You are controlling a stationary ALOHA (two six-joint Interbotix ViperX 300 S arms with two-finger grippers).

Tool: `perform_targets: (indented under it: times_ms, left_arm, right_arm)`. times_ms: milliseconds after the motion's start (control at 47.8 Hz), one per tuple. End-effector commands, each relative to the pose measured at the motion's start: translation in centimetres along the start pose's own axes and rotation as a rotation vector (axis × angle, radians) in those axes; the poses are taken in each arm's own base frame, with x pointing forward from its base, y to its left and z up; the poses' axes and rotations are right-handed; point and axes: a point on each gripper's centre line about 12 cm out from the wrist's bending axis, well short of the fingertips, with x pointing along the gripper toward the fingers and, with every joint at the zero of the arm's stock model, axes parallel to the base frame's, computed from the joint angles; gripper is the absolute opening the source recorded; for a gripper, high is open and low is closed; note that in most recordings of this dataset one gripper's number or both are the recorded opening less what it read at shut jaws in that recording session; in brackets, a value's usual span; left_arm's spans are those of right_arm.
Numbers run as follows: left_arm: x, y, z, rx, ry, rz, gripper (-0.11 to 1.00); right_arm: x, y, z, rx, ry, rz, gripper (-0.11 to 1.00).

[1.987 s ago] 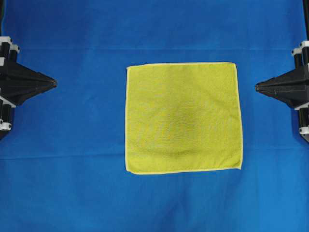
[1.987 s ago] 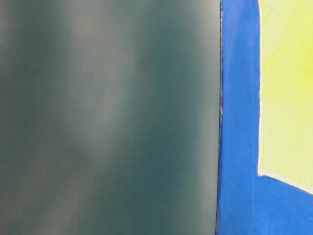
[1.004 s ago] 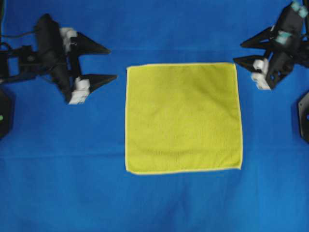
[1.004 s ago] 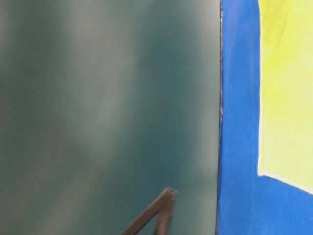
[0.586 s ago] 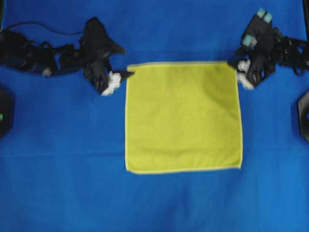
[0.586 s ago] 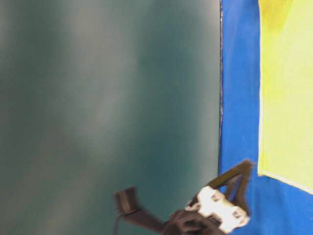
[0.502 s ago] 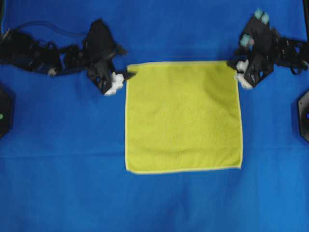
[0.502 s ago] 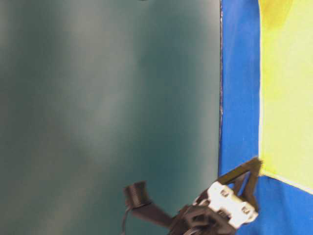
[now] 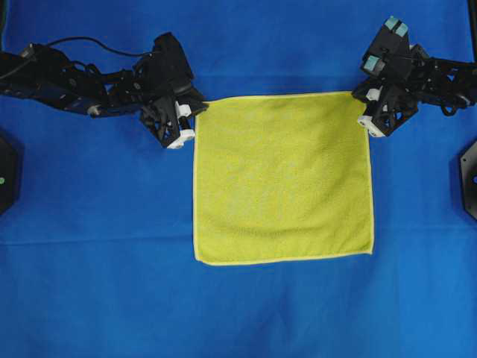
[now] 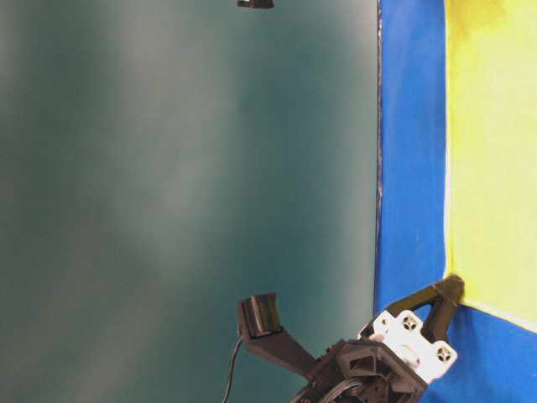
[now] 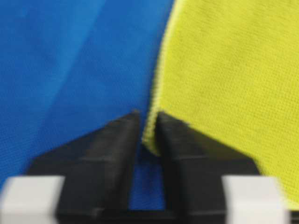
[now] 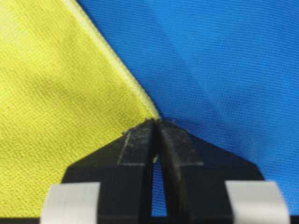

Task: Fold the yellow towel.
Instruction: 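Pull the top edge down toward the bottom edge with both grippers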

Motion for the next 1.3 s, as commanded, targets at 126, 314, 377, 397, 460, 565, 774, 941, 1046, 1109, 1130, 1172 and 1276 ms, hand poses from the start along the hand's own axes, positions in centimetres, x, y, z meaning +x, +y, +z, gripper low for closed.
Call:
perform_targets:
  times_ms: [126, 314, 377, 397, 460, 565, 774, 941, 1046, 1109, 1130, 1172, 1276]
  left_arm:
    - [-0.3, -0.1, 0.0, 0.004, 0.012, -0.002, 0.01]
    - [-1.6, 0.2, 1.7, 0.017, -0.014, 0.003, 0.01]
    - [-2.5, 0.5, 2.8, 0.021, -0.031, 0.01, 0.01]
    - [-2.8, 0.6, 3.2, 0.025, -0.039, 0.012, 0.01]
    - [-3.7, 0.7, 4.2, 0.041, -0.062, 0.014, 0.01]
    - [-4.5, 0.7, 4.9, 0.067, -0.081, 0.015, 0.01]
    - [-4.6, 0.1, 4.7, 0.069, -0.071, 0.002, 0.01]
    - [-5.0, -1.8, 4.2, 0.084, -0.064, -0.037, 0.01]
    - [-5.6, -3.2, 4.2, 0.091, -0.055, -0.068, 0.01]
    - [-6.0, -4.4, 4.2, 0.1, -0.051, -0.094, 0.01]
    - [-6.2, -4.8, 4.2, 0.103, -0.047, -0.102, 0.01]
    - [-6.4, -5.6, 4.0, 0.112, -0.04, -0.12, 0.01]
    - [-6.8, -7.8, 3.3, 0.143, -0.003, -0.166, 0.01]
  right_arm:
    - [-0.2, 0.5, 0.7, -0.003, -0.02, 0.011, 0.03]
    - [-1.4, 0.5, 1.3, 0.007, -0.058, 0.012, 0.03]
    - [-2.1, 0.5, 1.7, 0.008, -0.07, 0.012, 0.03]
    - [-2.4, 0.5, 1.8, 0.007, -0.072, 0.012, 0.03]
    - [-3.2, 0.5, 2.0, 0.01, -0.081, 0.011, 0.03]
    - [-4.5, 0.5, 2.3, 0.011, -0.107, 0.012, 0.03]
    - [-5.6, 0.6, 2.5, 0.013, -0.132, 0.014, 0.03]
    - [-6.3, 1.4, 2.8, -0.008, -0.135, 0.037, 0.03]
    - [-7.0, 2.4, 2.8, -0.015, -0.149, 0.067, 0.03]
    - [-7.6, 3.4, 2.7, -0.017, -0.155, 0.099, 0.03]
    - [-7.7, 3.6, 2.5, -0.014, -0.155, 0.11, 0.03]
    - [-8.0, 4.3, 2.4, -0.012, -0.156, 0.133, 0.03]
    - [-8.7, 6.1, 1.6, -0.011, -0.151, 0.194, 0.03]
